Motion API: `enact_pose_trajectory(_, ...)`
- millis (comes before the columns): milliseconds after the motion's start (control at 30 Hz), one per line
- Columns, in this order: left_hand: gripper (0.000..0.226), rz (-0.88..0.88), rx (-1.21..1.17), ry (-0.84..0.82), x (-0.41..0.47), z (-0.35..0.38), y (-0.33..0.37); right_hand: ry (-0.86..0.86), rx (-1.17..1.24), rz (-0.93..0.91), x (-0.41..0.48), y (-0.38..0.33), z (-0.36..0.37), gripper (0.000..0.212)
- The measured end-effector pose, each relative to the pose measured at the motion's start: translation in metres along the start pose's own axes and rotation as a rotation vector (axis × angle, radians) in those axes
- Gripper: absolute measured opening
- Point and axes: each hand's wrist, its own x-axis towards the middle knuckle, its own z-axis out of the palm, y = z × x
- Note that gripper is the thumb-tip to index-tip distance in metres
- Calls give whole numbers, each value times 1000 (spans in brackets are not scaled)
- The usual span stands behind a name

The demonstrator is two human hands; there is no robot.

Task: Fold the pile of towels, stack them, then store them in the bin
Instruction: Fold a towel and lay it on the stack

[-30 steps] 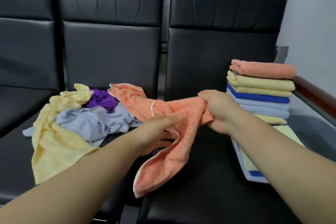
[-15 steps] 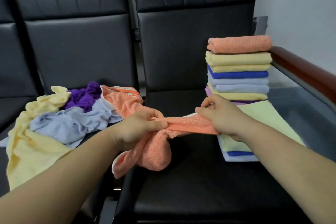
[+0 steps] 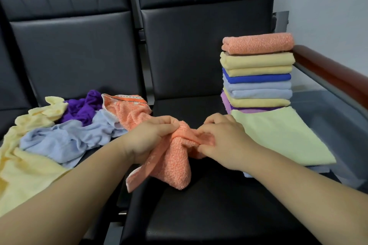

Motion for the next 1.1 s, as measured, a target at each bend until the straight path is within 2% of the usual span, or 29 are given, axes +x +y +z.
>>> enact_pose_trajectory(67,14,26,38,17,-2,-2,0,-45,37,-46,2,-4,2,18)
enact_pose_trajectory(133,8,113,197,81,-6,-5,0,-135,117,-72,1,-7,-3,6)
enact_pose_trajectory(200,12,219,357,86,-11,-9,2,-225,244,-48,1,-9,-11,14)
enact_pose_trajectory(300,23,317,548,-8,-23,-8,11,-304,351,-24,-1,-4,-22,22)
enact_pose_trajectory(367,30,292,700,-97,-29,-3,17,-355,481,7,-4,-2,-29,26)
enact_pose_trajectory(433,28,255,892,-123,-31,2,17,-371,609,66,-7,0,-34,31)
enact_pose_trajectory(567,16,304,1042,-5,-32,2,15,-372,656,114,-5,0,-35,42)
enact_pose_trajectory(667,6,351,1160,129,-36,-4,22,-324,594,121,-5,-5,-32,27)
enact_pose_trajectory(800,12,408,995,300,-42,-5,29,-249,314,35,-5,-14,-26,19)
enact_pose_trajectory(933,16,425,761,349,-49,4,33,-249,342,47,-6,-18,-22,25)
enact_pose_trajectory(1000,16,443,732,308,-54,6,36,-282,469,44,-7,-19,-24,26)
enact_pose_trajectory(1067,18,394,826,185,-58,1,39,-293,579,55,-9,-20,-29,26)
enact_pose_trajectory(1100,24,334,910,106,-61,-3,41,-270,562,39,-9,-20,-32,26)
